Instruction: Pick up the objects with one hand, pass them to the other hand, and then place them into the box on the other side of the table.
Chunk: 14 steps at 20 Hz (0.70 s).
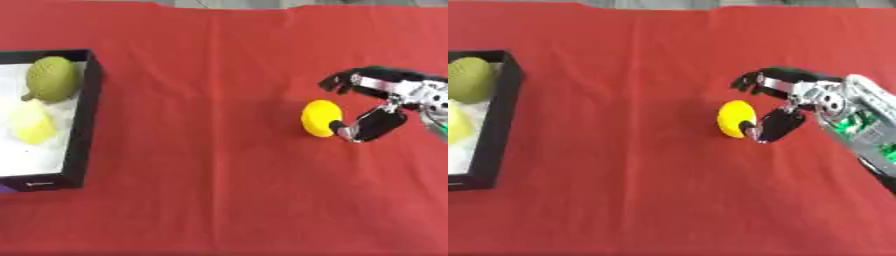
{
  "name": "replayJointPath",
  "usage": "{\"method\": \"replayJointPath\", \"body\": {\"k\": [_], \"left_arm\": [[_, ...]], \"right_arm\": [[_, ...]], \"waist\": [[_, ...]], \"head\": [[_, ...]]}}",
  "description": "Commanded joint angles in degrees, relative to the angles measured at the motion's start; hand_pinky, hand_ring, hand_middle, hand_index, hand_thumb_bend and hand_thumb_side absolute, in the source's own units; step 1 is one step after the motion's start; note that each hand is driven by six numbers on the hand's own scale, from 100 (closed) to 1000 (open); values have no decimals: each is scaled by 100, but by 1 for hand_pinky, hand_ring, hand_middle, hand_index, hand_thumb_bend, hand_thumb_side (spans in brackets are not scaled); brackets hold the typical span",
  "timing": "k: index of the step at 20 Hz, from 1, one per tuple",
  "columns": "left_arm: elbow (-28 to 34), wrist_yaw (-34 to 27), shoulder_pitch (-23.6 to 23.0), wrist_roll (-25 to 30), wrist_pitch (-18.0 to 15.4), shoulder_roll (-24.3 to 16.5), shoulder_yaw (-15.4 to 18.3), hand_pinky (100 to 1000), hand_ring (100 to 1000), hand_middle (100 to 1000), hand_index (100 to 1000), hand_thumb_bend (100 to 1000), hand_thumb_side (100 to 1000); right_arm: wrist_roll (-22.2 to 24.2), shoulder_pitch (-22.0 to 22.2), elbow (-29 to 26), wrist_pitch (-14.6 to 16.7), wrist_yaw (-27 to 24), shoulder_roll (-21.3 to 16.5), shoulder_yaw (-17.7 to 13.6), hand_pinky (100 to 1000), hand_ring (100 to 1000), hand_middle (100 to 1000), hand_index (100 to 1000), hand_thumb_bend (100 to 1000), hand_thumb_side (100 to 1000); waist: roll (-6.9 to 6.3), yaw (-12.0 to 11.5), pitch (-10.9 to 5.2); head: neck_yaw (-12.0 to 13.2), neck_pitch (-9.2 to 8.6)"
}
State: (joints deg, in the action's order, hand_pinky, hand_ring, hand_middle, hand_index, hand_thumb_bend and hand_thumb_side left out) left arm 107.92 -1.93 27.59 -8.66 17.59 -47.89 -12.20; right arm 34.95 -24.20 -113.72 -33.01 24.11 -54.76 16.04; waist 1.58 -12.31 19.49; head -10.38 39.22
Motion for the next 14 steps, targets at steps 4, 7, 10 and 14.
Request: {"method": "replayJointPath", "body": {"k": [4, 7, 10, 14], "left_arm": [[49, 25, 52, -3, 2, -76, 59, 885, 767, 751, 762, 100, 923], [45, 30, 54, -4, 6, -67, 60, 885, 767, 750, 761, 100, 925], [47, 34, 60, -2, 5, -58, 58, 884, 767, 749, 760, 100, 926], [43, 41, 59, 1, 6, -48, 55, 883, 767, 749, 759, 100, 930]], "right_arm": [[135, -8, -87, -223, 224, -157, 9, 932, 896, 872, 939, 227, 100], [170, 4, -83, -290, 278, -150, 26, 933, 897, 872, 938, 236, 100], [189, 3, -24, -330, 323, -131, 43, 932, 895, 871, 937, 241, 100], [142, -9, 114, -339, 414, -106, 55, 933, 893, 868, 932, 267, 100]], "waist": [[-14, -27, -62], [-12, -40, -44], [-14, -54, -25], [-17, -64, -1]], "head": [[-40, -40], [-54, -53], [-68, -62], [-84, -79]]}}
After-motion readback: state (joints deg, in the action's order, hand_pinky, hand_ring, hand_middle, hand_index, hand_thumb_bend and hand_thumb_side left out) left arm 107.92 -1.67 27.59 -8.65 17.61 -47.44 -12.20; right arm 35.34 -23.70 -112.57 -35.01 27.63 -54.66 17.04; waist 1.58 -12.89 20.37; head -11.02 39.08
